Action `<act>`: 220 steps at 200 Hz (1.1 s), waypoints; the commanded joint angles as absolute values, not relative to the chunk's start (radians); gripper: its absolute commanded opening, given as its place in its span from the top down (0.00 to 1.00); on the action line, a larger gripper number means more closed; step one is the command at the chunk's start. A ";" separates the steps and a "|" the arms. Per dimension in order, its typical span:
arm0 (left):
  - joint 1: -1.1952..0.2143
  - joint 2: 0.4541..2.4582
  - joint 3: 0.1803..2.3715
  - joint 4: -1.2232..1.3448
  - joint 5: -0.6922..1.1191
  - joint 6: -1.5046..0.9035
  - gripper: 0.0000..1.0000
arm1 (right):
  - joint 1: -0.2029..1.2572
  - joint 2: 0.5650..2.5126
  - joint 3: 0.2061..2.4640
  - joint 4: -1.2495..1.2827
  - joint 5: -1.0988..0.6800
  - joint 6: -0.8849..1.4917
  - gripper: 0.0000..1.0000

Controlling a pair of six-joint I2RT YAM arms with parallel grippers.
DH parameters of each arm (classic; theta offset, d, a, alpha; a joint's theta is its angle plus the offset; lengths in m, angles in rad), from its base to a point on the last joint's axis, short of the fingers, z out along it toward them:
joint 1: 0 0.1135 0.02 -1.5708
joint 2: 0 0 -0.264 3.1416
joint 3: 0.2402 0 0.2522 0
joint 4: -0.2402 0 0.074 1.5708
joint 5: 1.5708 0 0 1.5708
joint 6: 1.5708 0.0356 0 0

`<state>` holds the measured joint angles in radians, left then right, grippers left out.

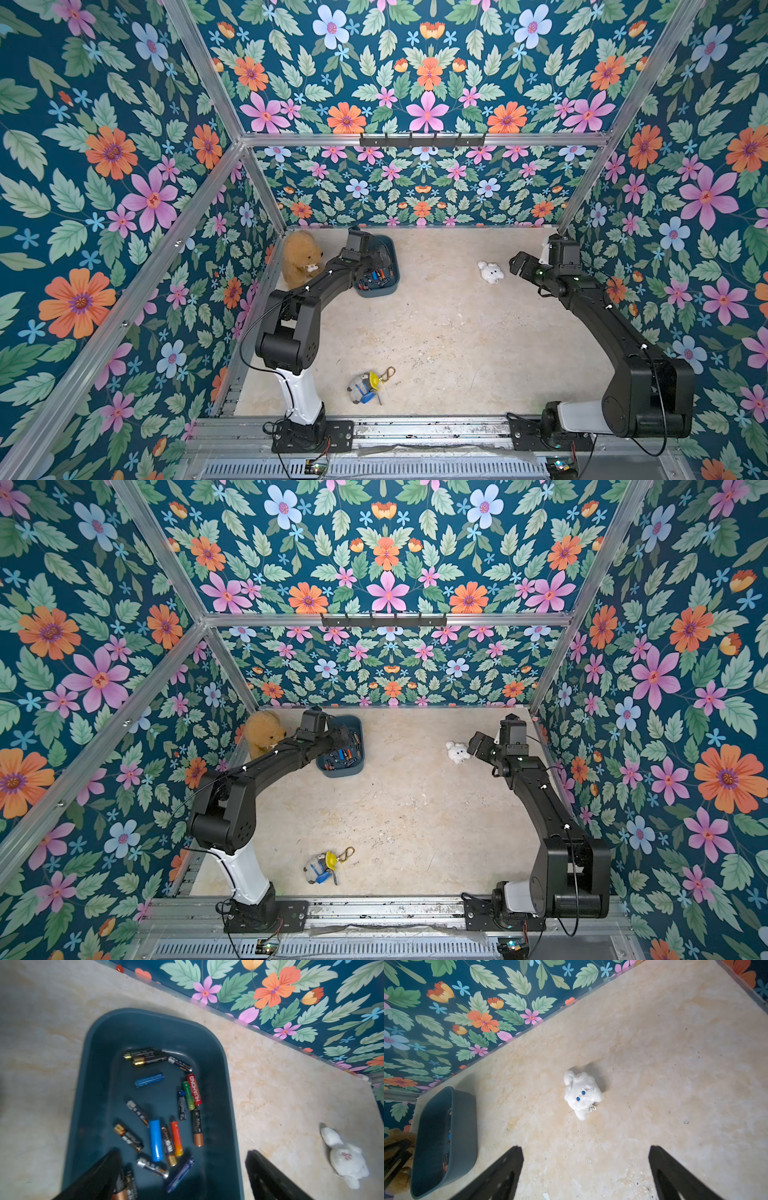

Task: Take the batteries out of the storage box
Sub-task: Move the storage box to the center of the board.

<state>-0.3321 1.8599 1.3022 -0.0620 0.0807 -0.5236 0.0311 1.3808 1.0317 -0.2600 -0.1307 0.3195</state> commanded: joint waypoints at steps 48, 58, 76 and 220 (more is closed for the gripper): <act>-0.391 1.945 1.358 -0.090 0.201 -0.542 0.01 | 0.033 1.375 1.013 -0.280 -0.160 0.325 0.01; -0.395 1.947 1.355 -0.106 0.211 -0.543 0.00 | 0.033 1.375 1.015 -0.285 -0.158 0.323 0.01; -0.404 1.940 1.348 -0.122 0.226 -0.546 0.00 | 0.033 1.371 1.015 -0.286 -0.156 0.319 0.01; -0.547 1.931 1.344 -0.212 0.278 -0.572 0.00 | 0.033 1.353 0.994 -0.287 -0.147 0.306 0.01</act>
<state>-0.5247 1.9438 1.3434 -0.1875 0.2630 -0.5552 0.0319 1.3602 0.9997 -0.2893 -0.1551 0.3176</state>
